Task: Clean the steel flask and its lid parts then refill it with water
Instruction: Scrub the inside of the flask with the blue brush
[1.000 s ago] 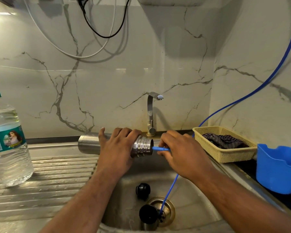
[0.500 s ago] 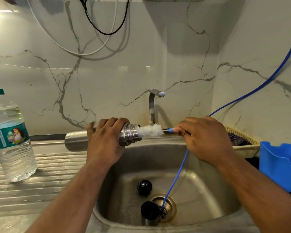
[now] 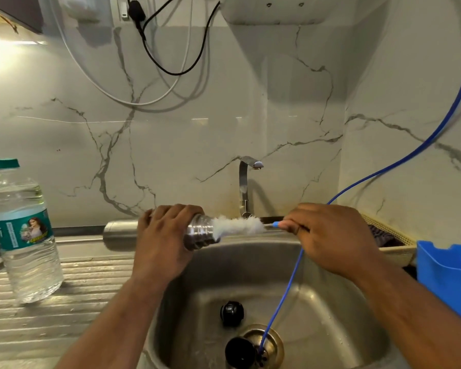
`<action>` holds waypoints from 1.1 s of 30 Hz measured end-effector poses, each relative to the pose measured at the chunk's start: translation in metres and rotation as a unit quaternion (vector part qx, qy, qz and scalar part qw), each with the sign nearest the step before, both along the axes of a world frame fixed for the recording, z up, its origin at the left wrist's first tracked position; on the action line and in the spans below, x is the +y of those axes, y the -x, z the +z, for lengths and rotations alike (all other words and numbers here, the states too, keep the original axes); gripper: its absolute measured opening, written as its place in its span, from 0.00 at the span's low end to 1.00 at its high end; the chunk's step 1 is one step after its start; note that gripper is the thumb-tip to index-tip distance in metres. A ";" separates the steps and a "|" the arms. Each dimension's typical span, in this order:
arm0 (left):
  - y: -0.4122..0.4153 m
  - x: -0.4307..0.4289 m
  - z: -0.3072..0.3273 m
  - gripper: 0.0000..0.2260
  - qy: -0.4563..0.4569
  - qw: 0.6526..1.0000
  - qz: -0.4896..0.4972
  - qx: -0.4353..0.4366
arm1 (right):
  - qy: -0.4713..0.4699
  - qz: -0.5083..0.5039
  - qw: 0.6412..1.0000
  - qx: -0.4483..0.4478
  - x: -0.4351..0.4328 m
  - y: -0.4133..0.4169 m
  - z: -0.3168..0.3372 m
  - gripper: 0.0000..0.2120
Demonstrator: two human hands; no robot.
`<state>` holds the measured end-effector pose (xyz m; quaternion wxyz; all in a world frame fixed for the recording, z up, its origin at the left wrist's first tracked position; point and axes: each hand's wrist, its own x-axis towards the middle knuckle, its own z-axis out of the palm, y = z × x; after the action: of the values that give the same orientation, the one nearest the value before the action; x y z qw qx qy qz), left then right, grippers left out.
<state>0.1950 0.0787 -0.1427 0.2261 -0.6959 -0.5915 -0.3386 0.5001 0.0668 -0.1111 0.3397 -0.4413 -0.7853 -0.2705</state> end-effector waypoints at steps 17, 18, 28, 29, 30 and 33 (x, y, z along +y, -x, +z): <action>-0.040 -0.010 -0.003 0.31 0.011 0.998 -0.064 0.017 | -0.048 0.073 0.995 -0.041 -0.003 0.027 -0.010 0.07; -0.045 -0.009 -0.004 0.31 0.009 0.997 -0.072 0.027 | -0.047 0.071 0.995 -0.054 -0.003 0.028 -0.011 0.07; -0.032 -0.006 -0.004 0.30 0.034 0.993 -0.064 -0.091 | -0.115 0.019 0.993 0.035 -0.013 0.023 -0.001 0.07; -0.041 -0.008 -0.006 0.30 0.032 0.993 -0.092 -0.073 | -0.106 0.027 0.994 0.013 -0.013 0.030 -0.006 0.08; -0.049 -0.007 -0.008 0.30 0.026 0.992 -0.114 -0.054 | -0.095 0.032 0.995 -0.009 -0.011 0.034 -0.010 0.09; -0.046 -0.004 -0.002 0.31 0.043 0.991 -0.102 -0.073 | -0.086 0.024 0.996 -0.002 -0.003 0.017 -0.006 0.05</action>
<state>0.2405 0.0748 -0.1447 0.1162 -0.7352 -0.5466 -0.3837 0.4835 0.0634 -0.1170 0.3813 -0.3911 -0.7700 -0.3298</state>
